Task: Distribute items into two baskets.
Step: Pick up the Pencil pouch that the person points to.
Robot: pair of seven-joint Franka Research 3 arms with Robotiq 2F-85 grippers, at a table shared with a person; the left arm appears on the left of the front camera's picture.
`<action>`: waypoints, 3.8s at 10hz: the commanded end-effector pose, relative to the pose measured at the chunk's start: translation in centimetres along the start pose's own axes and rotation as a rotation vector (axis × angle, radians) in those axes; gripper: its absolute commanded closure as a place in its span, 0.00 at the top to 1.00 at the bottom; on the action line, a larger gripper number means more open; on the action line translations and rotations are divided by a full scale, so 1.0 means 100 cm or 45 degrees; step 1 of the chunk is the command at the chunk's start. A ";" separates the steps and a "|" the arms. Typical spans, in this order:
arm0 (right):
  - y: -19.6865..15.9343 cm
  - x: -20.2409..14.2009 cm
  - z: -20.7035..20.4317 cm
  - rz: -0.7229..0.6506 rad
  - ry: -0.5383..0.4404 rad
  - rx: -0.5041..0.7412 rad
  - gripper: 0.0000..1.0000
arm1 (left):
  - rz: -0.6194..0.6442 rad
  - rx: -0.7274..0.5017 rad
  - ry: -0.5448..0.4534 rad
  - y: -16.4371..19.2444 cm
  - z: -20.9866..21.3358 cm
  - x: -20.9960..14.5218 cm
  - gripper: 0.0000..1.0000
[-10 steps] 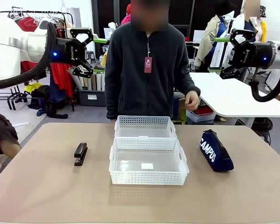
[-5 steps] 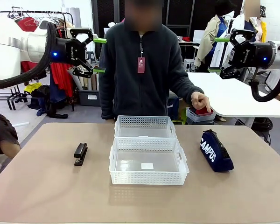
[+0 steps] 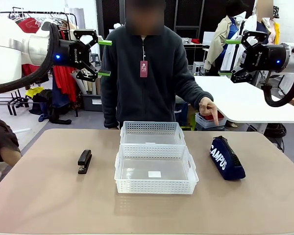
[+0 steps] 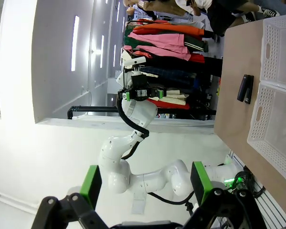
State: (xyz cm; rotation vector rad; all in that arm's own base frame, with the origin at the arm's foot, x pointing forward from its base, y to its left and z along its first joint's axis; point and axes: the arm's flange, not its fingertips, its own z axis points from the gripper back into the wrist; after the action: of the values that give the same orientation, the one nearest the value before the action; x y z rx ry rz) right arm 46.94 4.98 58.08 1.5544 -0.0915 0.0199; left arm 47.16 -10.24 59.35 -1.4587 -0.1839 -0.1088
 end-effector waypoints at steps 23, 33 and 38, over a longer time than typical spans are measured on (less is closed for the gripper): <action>-0.059 0.032 -0.009 0.054 0.286 -1.711 1.00 | -0.005 0.002 -0.008 -0.002 0.000 0.000 1.00; -0.192 0.032 -0.035 -0.012 0.209 -1.957 1.00 | -0.005 0.002 -0.008 -0.002 0.000 0.000 1.00; -0.226 0.030 -0.050 0.073 0.067 -2.007 1.00 | -0.005 0.002 -0.008 -0.002 0.000 0.000 1.00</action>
State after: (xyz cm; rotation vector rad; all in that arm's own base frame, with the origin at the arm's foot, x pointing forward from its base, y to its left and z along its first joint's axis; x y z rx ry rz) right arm 52.10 8.72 36.48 0.0257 -0.0286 0.0612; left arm 47.15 -10.23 59.33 -1.4574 -0.1843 -0.1081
